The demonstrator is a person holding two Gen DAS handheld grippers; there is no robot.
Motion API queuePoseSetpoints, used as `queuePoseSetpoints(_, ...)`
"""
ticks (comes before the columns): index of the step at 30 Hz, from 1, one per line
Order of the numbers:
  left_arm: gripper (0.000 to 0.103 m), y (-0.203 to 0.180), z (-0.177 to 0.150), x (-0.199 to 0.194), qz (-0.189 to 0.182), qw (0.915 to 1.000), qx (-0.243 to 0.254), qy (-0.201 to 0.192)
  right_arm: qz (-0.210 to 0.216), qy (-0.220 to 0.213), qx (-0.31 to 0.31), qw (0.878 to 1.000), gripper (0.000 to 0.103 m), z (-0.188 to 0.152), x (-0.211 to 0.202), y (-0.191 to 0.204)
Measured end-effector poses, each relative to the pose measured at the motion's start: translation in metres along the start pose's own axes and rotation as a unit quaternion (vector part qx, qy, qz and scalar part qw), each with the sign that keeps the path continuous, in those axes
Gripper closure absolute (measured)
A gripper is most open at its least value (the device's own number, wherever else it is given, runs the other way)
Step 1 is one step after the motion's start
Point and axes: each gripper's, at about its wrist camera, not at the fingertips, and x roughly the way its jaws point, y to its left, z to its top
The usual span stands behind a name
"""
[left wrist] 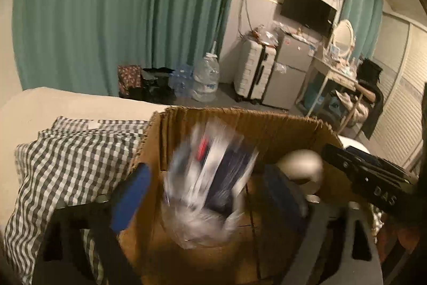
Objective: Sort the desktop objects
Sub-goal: 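Open both grippers to drop the plastic bag and tape roll into the box, then grasp the white-green medicine box with the left gripper while the right gripper grasps the black eyeglass case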
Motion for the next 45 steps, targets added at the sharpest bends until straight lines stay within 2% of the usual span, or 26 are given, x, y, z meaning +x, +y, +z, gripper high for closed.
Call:
queuePoseSetpoints(4, 0.008, -0.001, -0.002, -0.014, 0.006, 0.9999, -0.006, 0.011, -0.010, -0.009, -0.010, 1.000, 0.042, 0.000, -0.024, 0.007)
queuePoseSetpoints(8, 0.008, -0.008, -0.002, -0.041, 0.008, 1.0000, -0.001, 0.003, -0.016, -0.022, -0.019, 0.999, 0.042, 0.003, -0.058, 0.014)
queuePoseSetpoints(20, 0.000, -0.022, 0.000, -0.167, 0.026, 0.9985, 0.026, -0.040, -0.014, -0.065, -0.039, 0.997, 0.042, -0.009, -0.184, 0.038)
queuePoseSetpoints(24, 0.000, -0.025, -0.006, -0.205, 0.025, 0.9976, 0.033, -0.054, -0.008, -0.078, -0.046, 0.996, 0.020, -0.018, -0.224, 0.045)
queuePoseSetpoints(27, 0.000, -0.028, -0.013, -0.222, 0.031, 0.9969, 0.046, -0.056, -0.003, -0.087, -0.053, 0.995, 0.018, -0.029, -0.248, 0.050)
queuePoseSetpoints(31, 0.000, -0.027, -0.032, -0.232, 0.039, 0.9962, 0.059, -0.052, 0.020, -0.094, -0.039, 0.995, 0.011, -0.043, -0.260, 0.049)
queuePoseSetpoints(33, 0.000, -0.023, -0.044, -0.231, 0.039, 0.9964, 0.060, -0.046, 0.038, -0.094, -0.035, 0.994, 0.011, -0.054, -0.259, 0.049)
queuePoseSetpoints(36, 0.000, -0.017, -0.065, -0.222, 0.045, 0.9967, 0.059, -0.031, 0.042, -0.089, -0.036, 0.995, 0.010, -0.069, -0.251, 0.049)
queuePoseSetpoints(41, 0.000, -0.001, -0.104, -0.196, 0.060, 0.9978, 0.029, 0.001, 0.037, -0.054, -0.028, 0.997, 0.010, -0.103, -0.219, 0.044)
queuePoseSetpoints(45, 0.000, 0.013, -0.140, -0.174, 0.075, 0.9971, -0.011, -0.002, 0.037, -0.030, -0.005, 0.999, 0.010, -0.127, -0.190, 0.037)
